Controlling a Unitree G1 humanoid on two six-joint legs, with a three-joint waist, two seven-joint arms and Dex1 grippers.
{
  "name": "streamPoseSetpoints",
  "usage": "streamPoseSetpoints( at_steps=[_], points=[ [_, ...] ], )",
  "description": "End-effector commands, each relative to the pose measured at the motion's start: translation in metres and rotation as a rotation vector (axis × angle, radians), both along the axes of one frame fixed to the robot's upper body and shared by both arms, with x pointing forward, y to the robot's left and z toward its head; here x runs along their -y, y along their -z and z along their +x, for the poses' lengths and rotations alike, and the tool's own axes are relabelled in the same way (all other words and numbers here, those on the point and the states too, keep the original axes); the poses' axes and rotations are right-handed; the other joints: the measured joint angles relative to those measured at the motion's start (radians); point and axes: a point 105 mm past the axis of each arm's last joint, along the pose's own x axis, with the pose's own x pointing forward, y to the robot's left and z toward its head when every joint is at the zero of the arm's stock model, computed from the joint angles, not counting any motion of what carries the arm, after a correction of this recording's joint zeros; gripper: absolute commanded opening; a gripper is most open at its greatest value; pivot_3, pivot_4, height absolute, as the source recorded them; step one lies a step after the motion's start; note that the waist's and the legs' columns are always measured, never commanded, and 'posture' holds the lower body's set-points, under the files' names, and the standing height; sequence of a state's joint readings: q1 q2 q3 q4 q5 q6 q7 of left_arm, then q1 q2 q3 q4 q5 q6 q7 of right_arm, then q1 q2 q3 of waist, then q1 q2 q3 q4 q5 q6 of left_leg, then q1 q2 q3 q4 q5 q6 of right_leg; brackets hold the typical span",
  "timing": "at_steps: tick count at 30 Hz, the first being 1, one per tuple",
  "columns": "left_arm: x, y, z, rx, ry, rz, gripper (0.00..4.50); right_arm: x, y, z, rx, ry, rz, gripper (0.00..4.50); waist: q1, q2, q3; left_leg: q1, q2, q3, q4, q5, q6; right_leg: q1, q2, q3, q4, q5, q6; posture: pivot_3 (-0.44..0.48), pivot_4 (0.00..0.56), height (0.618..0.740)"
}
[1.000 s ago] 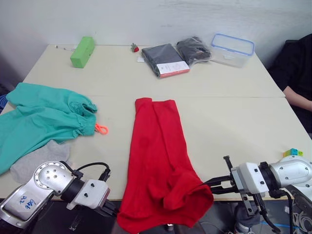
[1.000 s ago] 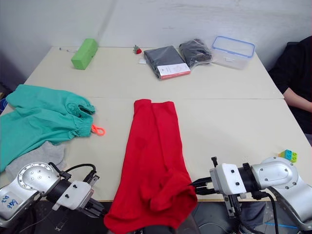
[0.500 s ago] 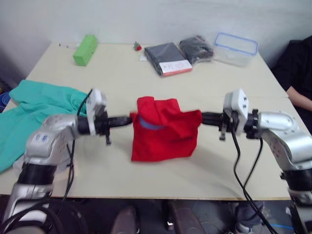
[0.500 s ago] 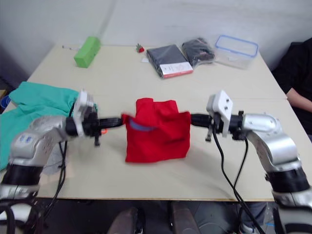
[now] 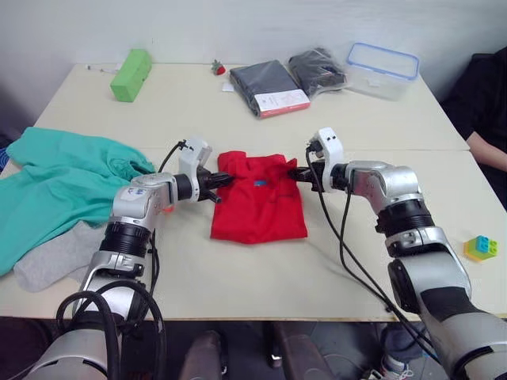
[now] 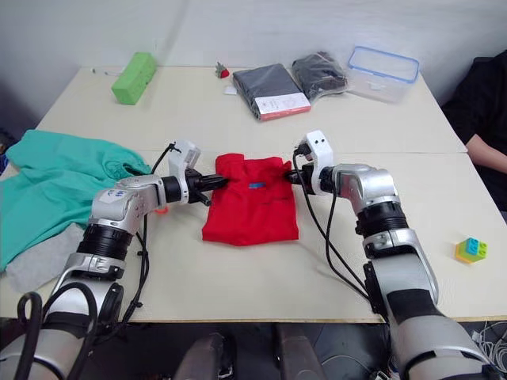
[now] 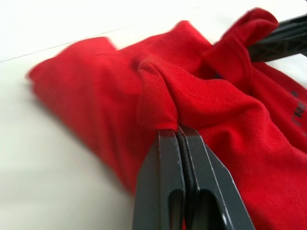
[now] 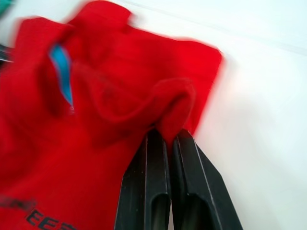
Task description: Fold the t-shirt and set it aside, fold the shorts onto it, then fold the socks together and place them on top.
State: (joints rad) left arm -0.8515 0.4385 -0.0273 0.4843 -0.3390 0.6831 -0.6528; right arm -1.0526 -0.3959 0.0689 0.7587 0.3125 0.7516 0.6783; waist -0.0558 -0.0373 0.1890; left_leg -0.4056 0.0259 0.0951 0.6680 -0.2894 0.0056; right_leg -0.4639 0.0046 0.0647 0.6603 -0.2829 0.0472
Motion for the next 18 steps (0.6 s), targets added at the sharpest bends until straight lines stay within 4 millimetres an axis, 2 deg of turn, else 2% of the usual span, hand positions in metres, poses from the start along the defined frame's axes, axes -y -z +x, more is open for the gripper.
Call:
streamPoseSetpoints(
  at_steps=[1,8,15,18],
  points=[
    [-0.011,-0.021,0.006,0.066,-0.049,-0.022,0.0,0.01,-0.014,0.006,0.047,0.03,-0.009,0.01,0.0,0.0,0.0,0.0,0.0,0.0,0.0,0.0,0.0,0.0,0.0,0.0,0.0,0.001,0.0,0.0,0.15,0.74],
    [-0.02,-0.04,0.003,0.143,-0.061,-0.099,0.0,0.007,-0.023,0.004,0.095,-0.021,0.009,0.01,-0.004,0.0,0.0,0.001,0.0,-0.001,0.0,0.001,-0.001,0.0,0.0,-0.001,0.003,0.001,-0.001,0.0,0.15,0.74],
    [-0.027,-0.042,0.007,0.183,-0.112,-0.11,0.0,-0.002,-0.04,0.01,0.169,-0.033,0.055,0.01,-0.004,0.0,0.0,0.001,0.0,-0.001,0.0,0.002,-0.002,0.0,0.0,-0.001,0.002,0.002,-0.001,0.0,0.15,0.74],
    [-0.03,-0.035,0.012,0.164,-0.135,-0.087,0.0,-0.002,-0.04,0.013,0.171,-0.015,0.046,0.01,-0.005,0.0,0.0,0.001,0.0,-0.001,0.0,0.002,-0.002,0.0,0.0,-0.002,0.003,0.002,-0.001,0.0,0.15,0.74]
  ],
)
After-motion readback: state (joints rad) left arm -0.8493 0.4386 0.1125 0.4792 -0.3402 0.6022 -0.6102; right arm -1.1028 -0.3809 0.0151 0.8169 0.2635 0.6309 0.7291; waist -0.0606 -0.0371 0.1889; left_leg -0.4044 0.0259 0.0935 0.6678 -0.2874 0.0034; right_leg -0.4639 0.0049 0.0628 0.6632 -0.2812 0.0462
